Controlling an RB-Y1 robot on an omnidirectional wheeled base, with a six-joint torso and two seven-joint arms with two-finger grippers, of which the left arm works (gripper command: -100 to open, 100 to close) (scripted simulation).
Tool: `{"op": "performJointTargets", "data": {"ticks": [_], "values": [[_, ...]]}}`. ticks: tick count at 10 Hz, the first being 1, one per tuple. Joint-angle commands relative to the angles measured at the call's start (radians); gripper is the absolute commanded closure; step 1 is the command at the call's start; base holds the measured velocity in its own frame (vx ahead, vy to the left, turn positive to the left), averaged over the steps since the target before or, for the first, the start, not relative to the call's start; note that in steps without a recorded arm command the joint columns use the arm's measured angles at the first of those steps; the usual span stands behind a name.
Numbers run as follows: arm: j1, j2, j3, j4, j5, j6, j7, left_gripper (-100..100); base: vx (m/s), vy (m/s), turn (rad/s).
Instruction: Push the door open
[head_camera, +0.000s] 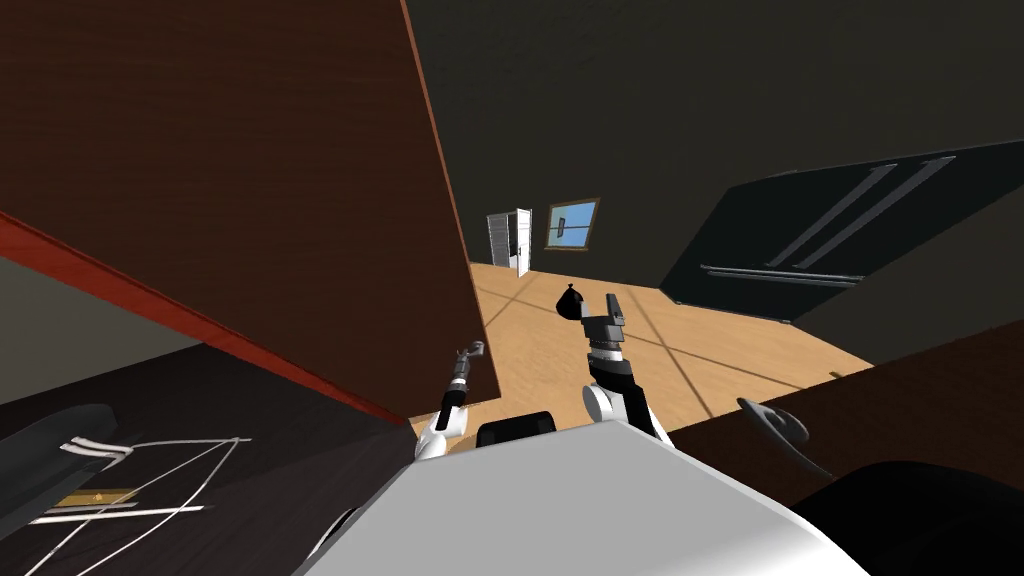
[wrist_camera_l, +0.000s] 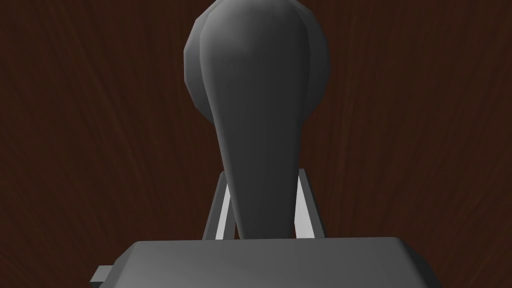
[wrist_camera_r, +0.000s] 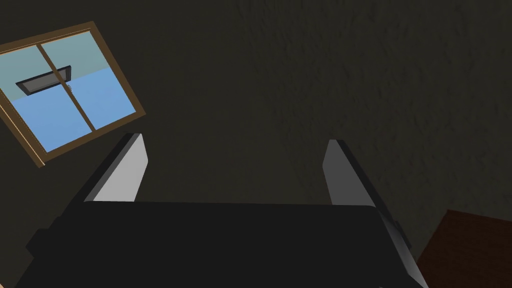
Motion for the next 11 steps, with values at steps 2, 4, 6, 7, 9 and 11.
{"op": "performJointTargets", "data": {"ticks": [2,4,6,7,9,11], "values": [[-0.024,0.018,0.040,0.038,0.020,-0.024,-0.010,100,0.149,-0.081,0.041],[-0.024,0.020,0.063,0.041,0.032,-0.025,-0.019,100,0.189,-0.111,0.074],[-0.024,0.021,0.085,0.043,0.044,-0.026,-0.028,100,0.204,-0.099,0.085],[-0.024,0.021,0.085,0.043,0.044,-0.026,-0.028,100,0.165,-0.069,0.035],[-0.024,0.021,0.102,0.045,0.053,-0.027,-0.034,100,0.145,-0.072,0.042],[-0.024,0.021,0.129,0.048,0.067,-0.028,-0.045,100,0.161,-0.090,0.066]]}}
